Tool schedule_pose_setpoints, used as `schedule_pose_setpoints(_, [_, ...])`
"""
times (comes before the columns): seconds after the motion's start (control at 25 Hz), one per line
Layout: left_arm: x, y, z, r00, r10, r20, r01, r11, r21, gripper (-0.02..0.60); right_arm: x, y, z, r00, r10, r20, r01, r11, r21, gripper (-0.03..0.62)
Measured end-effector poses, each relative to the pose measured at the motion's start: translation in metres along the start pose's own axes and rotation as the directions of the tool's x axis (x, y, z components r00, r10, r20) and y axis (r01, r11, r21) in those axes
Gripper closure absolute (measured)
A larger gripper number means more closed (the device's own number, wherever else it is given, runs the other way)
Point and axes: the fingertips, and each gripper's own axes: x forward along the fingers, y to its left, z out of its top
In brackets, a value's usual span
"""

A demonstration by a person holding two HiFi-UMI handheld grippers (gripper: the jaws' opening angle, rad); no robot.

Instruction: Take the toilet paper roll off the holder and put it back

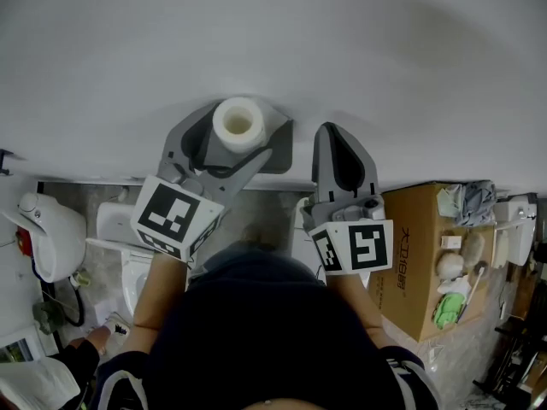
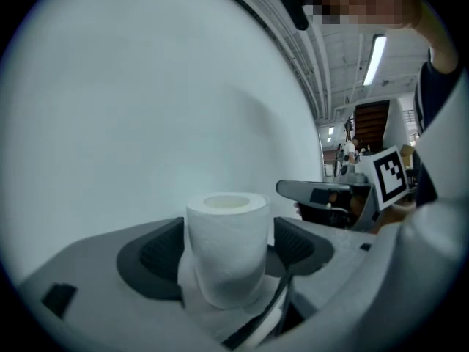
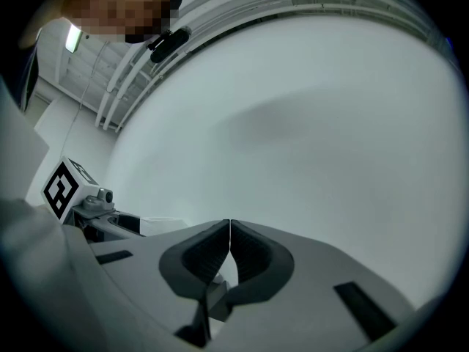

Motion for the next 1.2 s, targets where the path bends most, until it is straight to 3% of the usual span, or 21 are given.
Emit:
schedule_pose_setpoints(0.68, [0.005, 0.003, -0.011, 0.999, -0.027, -0.035, 0.026, 1.000, -0.009, 0.220, -0.009, 0.007, 0.003, 0.999, -0.034, 0.007, 0.034, 0.999, -0.014, 0.577])
schedule_pose_setpoints(0.88, [0.003, 0.003, -0.010, 0.999, -0.032, -0.037, 0.033, 0.999, 0.011, 0.272, -0.008, 0.009, 0.005, 0.999, -0.040, 0.004, 0.040, 0.999, -0.024, 0.577])
schedule_pose_setpoints(1.2, [0.004, -0.002, -0.008, 0.999, -0.046, -0.028, 0.046, 0.999, 0.014, 0.281, -0.012, 0.003, 0.006, 0.999, -0.054, 0.006, 0.054, 0.998, -0.036, 0.577])
